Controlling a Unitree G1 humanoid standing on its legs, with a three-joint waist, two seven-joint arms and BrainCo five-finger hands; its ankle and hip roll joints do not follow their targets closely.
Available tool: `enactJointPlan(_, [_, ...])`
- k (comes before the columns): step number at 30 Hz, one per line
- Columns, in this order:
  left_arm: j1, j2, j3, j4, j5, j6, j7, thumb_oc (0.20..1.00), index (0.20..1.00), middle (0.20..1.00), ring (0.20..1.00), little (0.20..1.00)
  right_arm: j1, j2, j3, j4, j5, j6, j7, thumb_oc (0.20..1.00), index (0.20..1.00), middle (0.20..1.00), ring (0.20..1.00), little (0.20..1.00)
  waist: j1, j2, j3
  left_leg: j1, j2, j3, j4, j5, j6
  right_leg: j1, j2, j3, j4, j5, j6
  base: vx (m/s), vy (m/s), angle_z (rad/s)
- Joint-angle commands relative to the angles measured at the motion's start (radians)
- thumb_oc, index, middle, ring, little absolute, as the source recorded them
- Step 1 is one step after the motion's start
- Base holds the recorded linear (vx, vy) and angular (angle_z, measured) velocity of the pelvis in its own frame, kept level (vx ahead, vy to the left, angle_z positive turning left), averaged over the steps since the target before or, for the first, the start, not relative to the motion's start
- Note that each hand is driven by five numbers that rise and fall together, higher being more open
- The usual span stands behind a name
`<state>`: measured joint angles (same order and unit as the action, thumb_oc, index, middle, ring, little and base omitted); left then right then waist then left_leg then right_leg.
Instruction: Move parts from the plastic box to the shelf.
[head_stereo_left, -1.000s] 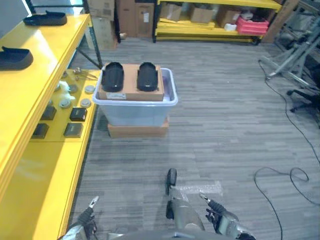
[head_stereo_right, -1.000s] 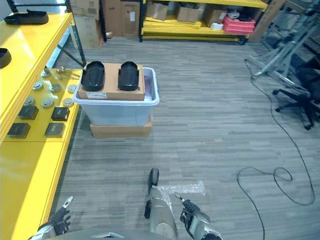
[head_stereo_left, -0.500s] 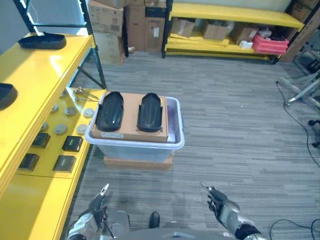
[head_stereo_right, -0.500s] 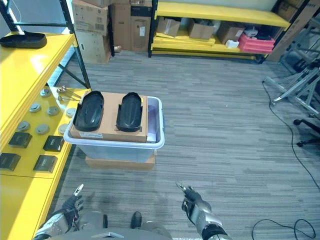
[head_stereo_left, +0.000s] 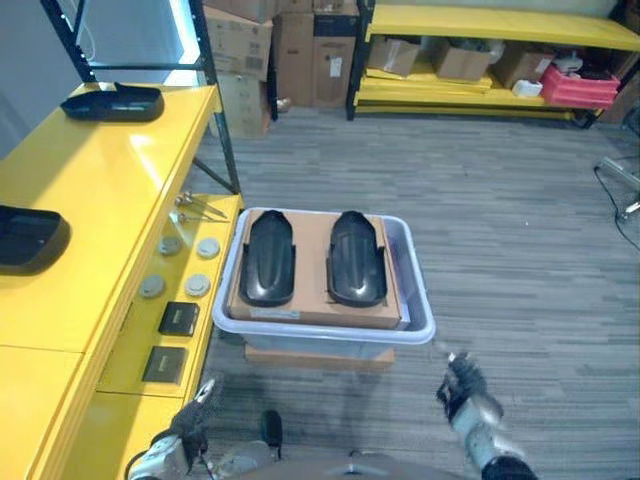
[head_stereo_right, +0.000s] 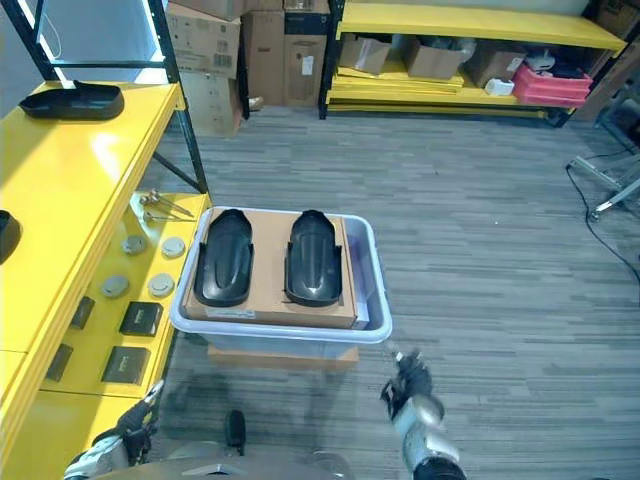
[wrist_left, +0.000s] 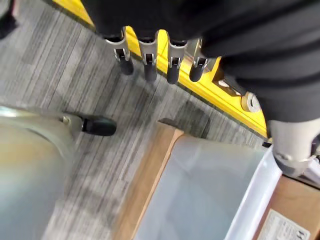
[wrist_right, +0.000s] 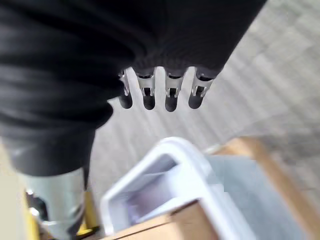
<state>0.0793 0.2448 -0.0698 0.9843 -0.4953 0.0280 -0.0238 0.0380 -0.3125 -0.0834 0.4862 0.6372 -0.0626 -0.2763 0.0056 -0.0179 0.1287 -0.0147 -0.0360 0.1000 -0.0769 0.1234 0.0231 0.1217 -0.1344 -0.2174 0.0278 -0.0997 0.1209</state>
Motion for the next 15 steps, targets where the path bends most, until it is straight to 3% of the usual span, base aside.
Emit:
enactJointPlan(1, [0.010,-0.004,0.020,0.007,0.025,-0.035,-0.008,1.000,1.000,1.000,1.000,1.000,-0.039,-0.119,-0.052,-0.083,-0.063,-0.089,-0.080,1.000,1.000,1.000,1.000,1.000,0.016,0.001,-0.001,0.022,0.069,0.012,0.097,-0.101,-0.045,-0.072,0.014,-0.011,-0.108,0.214,0.015,0.05,0.052,-0.10])
enactJointPlan(5, [0.031,-0.012,0.042,0.027,0.038,-0.044,-0.023,1.000,1.000,1.000,1.000,1.000,-0.071,-0.182,-0.132,-0.250,-0.108,-0.088,-0.121,1.000,1.000,1.000,1.000,1.000,0.010,0.005,-0.009,0.039,0.068,0.027,0.073,-0.107,-0.038,-0.077,0.011,-0.010,-0.111,0.214,0.023,0.05,0.057,-0.03])
enactJointPlan(7, [0.040,-0.021,0.052,0.040,0.048,-0.049,-0.031,1.000,1.000,1.000,1.000,1.000,-0.098,-0.227,-0.163,-0.291,-0.162,-0.025,-0.127,1.000,1.000,1.000,1.000,1.000,0.019,0.007,-0.017,0.045,0.064,0.030,0.057,-0.109,-0.036,-0.080,0.008,-0.018,-0.110,0.212,0.028,0.09,0.065,-0.10])
enactJointPlan(8, [0.040,-0.022,0.051,0.042,0.049,-0.050,-0.031,1.000,1.000,1.000,1.000,1.000,-0.101,-0.230,-0.163,-0.288,-0.164,-0.013,-0.123,1.000,1.000,1.000,1.000,1.000,0.021,0.007,-0.017,0.046,0.064,0.030,0.055,-0.109,-0.036,-0.080,0.008,-0.019,-0.110,0.212,0.028,0.11,0.052,-0.07])
enactJointPlan(9, [0.044,-0.024,0.043,0.048,0.061,-0.054,-0.035,1.000,1.000,1.000,1.000,1.000,-0.121,-0.252,-0.159,-0.246,-0.176,0.064,-0.094,1.000,1.000,1.000,1.000,1.000,0.037,0.007,-0.017,0.046,0.062,0.023,0.051,-0.107,-0.037,-0.077,0.005,-0.032,-0.109,0.211,0.028,0.07,0.023,0.02])
enactJointPlan(15, [0.050,-0.009,0.005,0.060,0.071,-0.089,-0.058,1.000,1.000,1.000,1.000,1.000,-0.198,-0.297,-0.093,-0.059,-0.207,0.072,-0.060,1.000,1.000,1.000,1.000,1.000,0.093,0.013,-0.001,0.019,0.059,-0.004,0.069,-0.101,-0.036,-0.081,-0.009,-0.068,-0.097,0.213,0.027,0.05,0.020,0.14])
